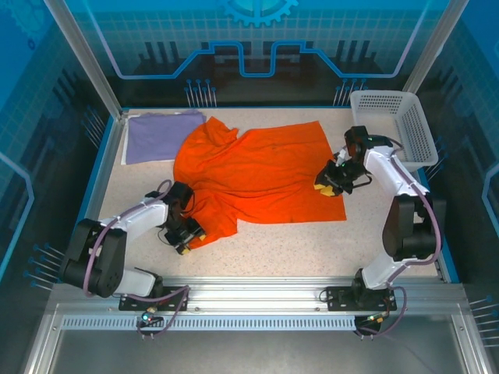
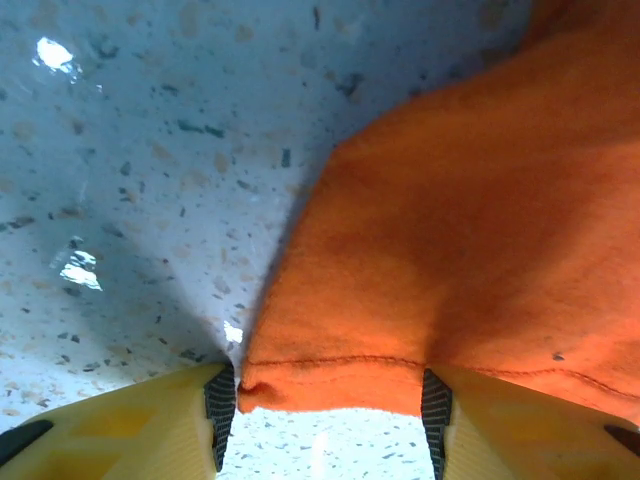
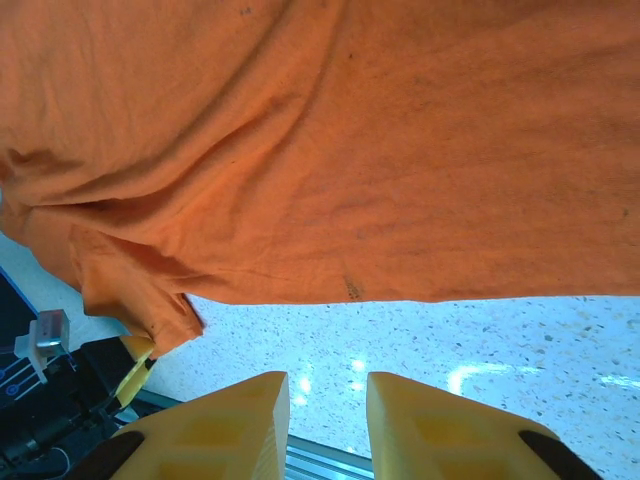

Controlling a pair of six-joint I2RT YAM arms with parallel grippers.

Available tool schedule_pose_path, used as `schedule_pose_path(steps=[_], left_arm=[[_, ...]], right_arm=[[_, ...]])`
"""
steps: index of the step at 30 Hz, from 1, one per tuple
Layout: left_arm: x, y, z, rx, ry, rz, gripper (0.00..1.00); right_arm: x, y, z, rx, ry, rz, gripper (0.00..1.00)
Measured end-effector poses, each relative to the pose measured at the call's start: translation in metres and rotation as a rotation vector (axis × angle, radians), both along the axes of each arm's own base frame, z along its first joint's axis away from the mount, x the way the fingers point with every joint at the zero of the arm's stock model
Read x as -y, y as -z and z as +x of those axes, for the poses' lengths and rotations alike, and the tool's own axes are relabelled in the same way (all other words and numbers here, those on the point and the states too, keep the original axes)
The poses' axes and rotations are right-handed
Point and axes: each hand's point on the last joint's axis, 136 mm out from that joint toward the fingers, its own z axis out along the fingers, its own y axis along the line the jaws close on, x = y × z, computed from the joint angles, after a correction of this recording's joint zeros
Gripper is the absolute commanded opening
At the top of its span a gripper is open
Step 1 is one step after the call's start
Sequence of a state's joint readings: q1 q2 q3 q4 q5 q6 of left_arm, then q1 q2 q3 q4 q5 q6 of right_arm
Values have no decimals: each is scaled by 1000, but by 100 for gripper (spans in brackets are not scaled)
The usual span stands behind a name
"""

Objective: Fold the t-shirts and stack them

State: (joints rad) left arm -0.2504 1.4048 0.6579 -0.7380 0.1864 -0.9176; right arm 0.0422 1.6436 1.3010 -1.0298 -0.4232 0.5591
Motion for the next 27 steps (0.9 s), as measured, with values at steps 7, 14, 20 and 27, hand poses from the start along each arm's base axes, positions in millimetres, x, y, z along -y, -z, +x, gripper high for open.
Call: schedule_pose_path(steps=[7,14,20,27], left_arm=[[-6,4,-7,-42,26,26,29],[-6,3,-6,-56,87,26,0],[-3,-1,0,-32,122,31,0],[6,-14,24,80,129,9,0]], right_arm=[[16,1,-7,-2,46,-4,27],[30,24,-43,-79,89,-27,28],[57,47,-74,-146,192,-58,61],[69,75,-86,-182,257,-110,55]])
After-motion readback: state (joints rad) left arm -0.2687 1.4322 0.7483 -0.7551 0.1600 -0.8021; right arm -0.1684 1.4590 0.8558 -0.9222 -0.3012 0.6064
